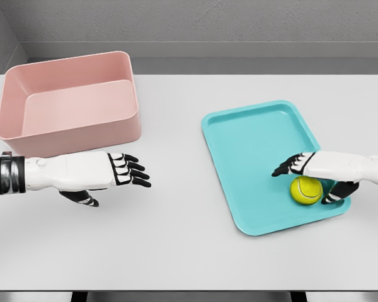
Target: Put the tennis from the blue tray into the pink basket with both arms
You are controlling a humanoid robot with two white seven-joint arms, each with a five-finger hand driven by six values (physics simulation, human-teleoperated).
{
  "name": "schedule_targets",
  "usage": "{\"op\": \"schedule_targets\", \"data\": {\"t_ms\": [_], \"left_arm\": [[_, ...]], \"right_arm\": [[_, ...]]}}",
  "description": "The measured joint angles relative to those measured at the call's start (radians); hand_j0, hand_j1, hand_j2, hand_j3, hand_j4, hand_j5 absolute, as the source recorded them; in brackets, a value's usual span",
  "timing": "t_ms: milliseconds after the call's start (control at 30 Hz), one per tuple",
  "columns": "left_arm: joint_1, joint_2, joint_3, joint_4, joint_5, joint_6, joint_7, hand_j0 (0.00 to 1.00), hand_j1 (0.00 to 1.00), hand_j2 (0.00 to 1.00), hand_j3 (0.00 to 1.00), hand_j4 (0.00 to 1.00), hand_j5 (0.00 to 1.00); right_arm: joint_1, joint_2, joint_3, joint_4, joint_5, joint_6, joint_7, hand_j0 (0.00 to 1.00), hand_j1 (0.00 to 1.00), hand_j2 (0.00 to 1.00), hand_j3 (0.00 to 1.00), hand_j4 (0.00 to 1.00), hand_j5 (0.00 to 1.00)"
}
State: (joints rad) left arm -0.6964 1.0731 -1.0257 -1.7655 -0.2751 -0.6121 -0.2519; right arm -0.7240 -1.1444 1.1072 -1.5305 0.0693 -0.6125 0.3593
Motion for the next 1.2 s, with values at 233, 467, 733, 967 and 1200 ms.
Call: {"op": "schedule_targets", "data": {"t_ms": [233,467,733,967,1200], "left_arm": [[0.0,0.0,0.0,0.0,0.0,0.0,0.0,1.0,1.0,1.0,1.0,1.0,1.0],[0.0,0.0,0.0,0.0,-0.001,0.0,0.0,1.0,1.0,1.0,1.0,1.0,1.0],[-0.002,0.0,0.0,0.0,-0.001,0.0,0.0,1.0,1.0,1.0,1.0,1.0,1.0],[-0.003,0.0,0.0,0.0,-0.001,0.0,0.0,1.0,1.0,1.0,1.0,1.0,1.0],[-0.003,0.0,0.0,0.0,-0.001,0.0,0.0,1.0,1.0,1.0,1.0,1.0,1.0]], "right_arm": [[0.0,0.006,0.017,0.005,0.0,0.0,0.0,0.99,0.99,0.99,0.99,0.99,0.99],[0.0,0.013,0.022,0.011,0.002,0.0,-0.001,0.91,0.91,0.91,0.91,0.91,0.91],[0.0,0.014,0.032,0.031,0.009,0.0,-0.002,0.79,0.79,0.79,0.79,0.79,0.79],[0.0,0.017,0.033,0.04,0.011,0.0,-0.003,0.7,0.7,0.7,0.7,0.7,0.7],[-0.002,0.028,0.039,0.047,0.004,0.002,-0.006,0.59,0.59,0.59,0.59,0.59,0.59]]}}
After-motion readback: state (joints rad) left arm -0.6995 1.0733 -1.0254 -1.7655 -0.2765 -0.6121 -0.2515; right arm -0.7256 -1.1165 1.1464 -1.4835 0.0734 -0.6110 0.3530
